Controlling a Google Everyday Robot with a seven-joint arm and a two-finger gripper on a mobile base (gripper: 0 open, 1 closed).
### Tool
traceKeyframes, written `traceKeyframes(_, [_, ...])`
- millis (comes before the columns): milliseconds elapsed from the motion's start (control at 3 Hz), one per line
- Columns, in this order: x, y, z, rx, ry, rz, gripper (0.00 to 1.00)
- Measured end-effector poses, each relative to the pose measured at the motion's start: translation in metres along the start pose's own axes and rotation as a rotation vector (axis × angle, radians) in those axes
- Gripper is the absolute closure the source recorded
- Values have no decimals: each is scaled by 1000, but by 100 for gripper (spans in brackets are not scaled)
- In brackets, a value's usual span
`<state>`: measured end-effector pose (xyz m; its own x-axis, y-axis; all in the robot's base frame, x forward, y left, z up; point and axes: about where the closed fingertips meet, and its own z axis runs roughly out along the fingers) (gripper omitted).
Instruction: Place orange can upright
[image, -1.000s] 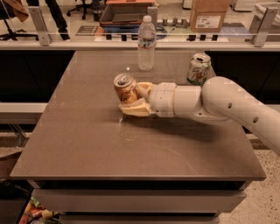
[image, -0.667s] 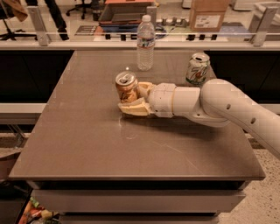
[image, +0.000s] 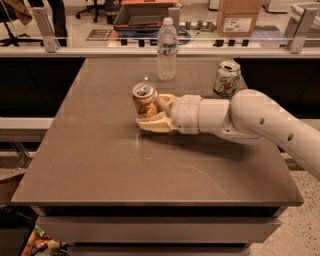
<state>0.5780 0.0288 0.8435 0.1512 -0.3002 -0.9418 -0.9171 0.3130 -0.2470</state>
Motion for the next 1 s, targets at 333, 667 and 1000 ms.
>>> traceKeyframes(333, [-1, 1, 2, -4, -1, -1, 59])
traceKeyframes(667, [-2, 3, 4, -8, -2, -2, 36])
traceKeyframes(1000, [-3, 4, 5, -11, -3, -3, 12])
